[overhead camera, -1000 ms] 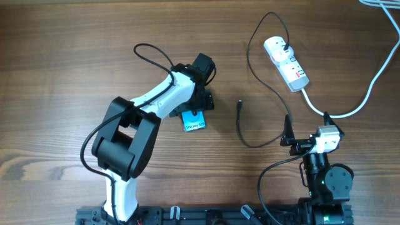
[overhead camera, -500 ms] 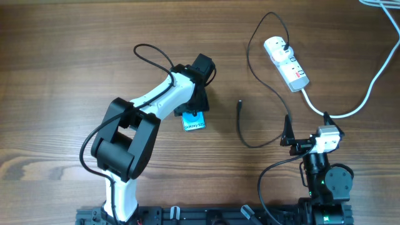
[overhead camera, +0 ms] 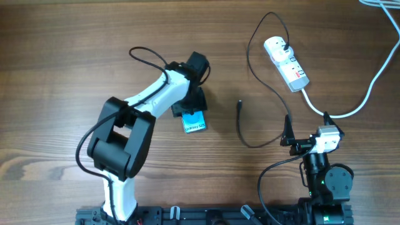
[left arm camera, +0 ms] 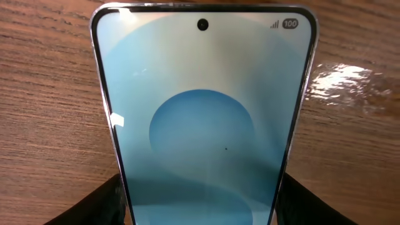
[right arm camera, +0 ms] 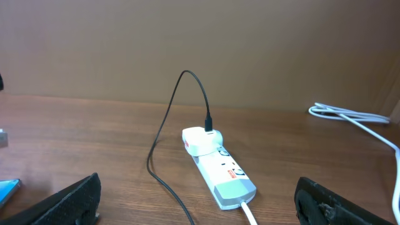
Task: Plug charger to phone and switch on socket
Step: 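Lift the phone upright with the left gripper and pull it left, then swing the right arm toward the phone held by the left gripper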
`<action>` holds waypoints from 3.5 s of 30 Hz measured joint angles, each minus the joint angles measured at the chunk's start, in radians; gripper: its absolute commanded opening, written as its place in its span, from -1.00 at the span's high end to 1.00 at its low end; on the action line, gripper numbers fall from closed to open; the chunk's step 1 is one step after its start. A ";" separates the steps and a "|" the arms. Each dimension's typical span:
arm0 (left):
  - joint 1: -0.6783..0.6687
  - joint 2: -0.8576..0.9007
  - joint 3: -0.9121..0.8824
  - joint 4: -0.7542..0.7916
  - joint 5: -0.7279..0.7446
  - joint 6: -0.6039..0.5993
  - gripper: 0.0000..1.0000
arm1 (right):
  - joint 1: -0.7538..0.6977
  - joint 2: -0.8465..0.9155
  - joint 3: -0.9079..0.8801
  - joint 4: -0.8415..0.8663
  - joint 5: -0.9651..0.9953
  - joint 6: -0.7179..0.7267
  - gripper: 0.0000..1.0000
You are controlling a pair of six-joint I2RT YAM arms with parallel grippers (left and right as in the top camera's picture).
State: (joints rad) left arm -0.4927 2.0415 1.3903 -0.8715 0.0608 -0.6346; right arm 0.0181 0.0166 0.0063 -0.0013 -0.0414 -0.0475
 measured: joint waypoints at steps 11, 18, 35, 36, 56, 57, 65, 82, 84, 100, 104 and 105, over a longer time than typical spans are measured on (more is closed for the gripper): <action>0.122 -0.012 0.000 -0.006 0.258 0.000 -0.23 | 0.000 0.000 0.000 0.000 0.000 0.000 -0.99; 0.184 -0.013 0.000 -0.007 0.521 0.000 -0.20 | 0.000 0.000 0.000 0.000 0.000 0.000 -1.00; 0.382 -0.013 0.000 0.009 1.214 0.000 -0.23 | 0.000 0.000 0.000 0.000 0.000 0.000 -0.99; 0.389 -0.013 0.000 0.012 1.241 -0.001 -0.23 | 0.000 0.000 0.000 0.000 0.000 0.000 -0.99; 0.417 -0.013 0.000 0.015 1.460 -0.027 -0.22 | 0.000 0.002 0.000 0.198 -0.242 0.458 -0.99; 0.417 -0.013 0.000 0.015 1.460 -0.026 -0.22 | 0.000 0.004 0.000 0.254 -0.264 0.549 -0.99; 0.417 -0.013 0.000 0.016 1.460 -0.027 -0.22 | 0.000 0.048 0.142 0.488 -0.494 0.840 -0.99; 0.417 -0.013 0.000 0.015 1.460 -0.030 -0.22 | 0.109 0.931 1.085 0.349 -1.317 0.843 -0.98; 0.417 -0.013 0.000 0.015 1.461 -0.030 -0.23 | 0.178 0.945 1.085 0.311 -1.317 0.880 -0.99; 0.417 -0.013 0.000 0.016 1.460 -0.030 -0.22 | 0.706 1.349 1.485 -0.755 -0.012 0.573 -0.99; 0.417 -0.013 0.000 0.016 1.460 -0.030 -0.22 | 0.866 1.461 1.492 -0.769 0.329 0.649 -0.99; 0.417 -0.013 0.000 0.016 1.460 -0.030 -0.22 | 0.886 1.491 1.492 -0.767 0.387 0.668 -0.99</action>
State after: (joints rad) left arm -0.0753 2.0285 1.3903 -0.8551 1.5211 -0.6647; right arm 0.9039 1.5078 1.4982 -0.7685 0.3454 0.6201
